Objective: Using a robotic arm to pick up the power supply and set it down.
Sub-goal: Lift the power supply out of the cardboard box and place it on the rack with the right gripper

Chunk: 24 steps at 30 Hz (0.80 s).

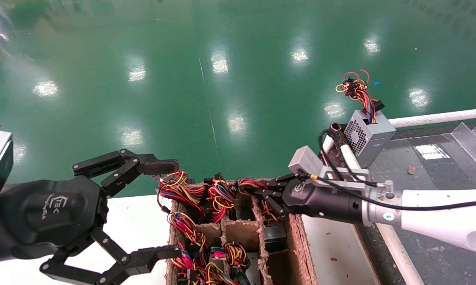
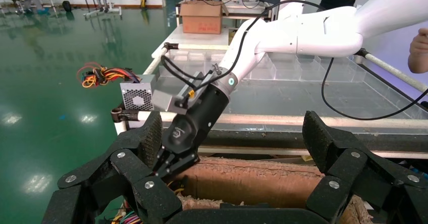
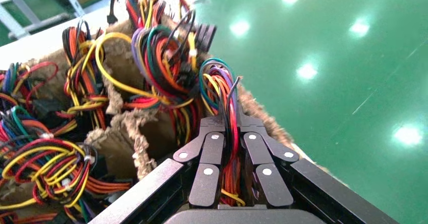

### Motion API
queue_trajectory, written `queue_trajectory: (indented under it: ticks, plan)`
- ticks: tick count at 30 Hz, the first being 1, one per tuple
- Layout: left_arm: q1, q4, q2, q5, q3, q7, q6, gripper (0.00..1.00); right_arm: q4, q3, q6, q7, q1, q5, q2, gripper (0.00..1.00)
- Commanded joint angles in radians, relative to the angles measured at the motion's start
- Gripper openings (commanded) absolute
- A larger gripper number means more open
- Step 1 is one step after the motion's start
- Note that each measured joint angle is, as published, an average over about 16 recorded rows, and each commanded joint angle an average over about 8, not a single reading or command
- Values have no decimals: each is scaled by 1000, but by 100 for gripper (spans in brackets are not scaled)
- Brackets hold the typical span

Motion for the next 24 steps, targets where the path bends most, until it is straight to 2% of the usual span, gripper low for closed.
queue_trajectory:
  ticks: [1, 6, 13, 19, 24]
  plan:
    - [0, 0, 0, 0, 0, 0, 0, 100, 0, 7, 0, -4, -2, 9, 3, 0]
    - [0, 0, 0, 0, 0, 0, 0, 100, 74, 54, -13, -6, -10, 69, 57, 0]
    - [0, 0, 0, 0, 0, 0, 0, 100, 282, 167, -23, 38, -22, 203, 193, 0]
    - [0, 0, 0, 0, 0, 0, 0, 100, 412, 267, 16, 62, -19, 279, 303, 0]
    - [0, 0, 0, 0, 0, 0, 0, 100, 439, 335, 73, 42, -1, 293, 366, 0]
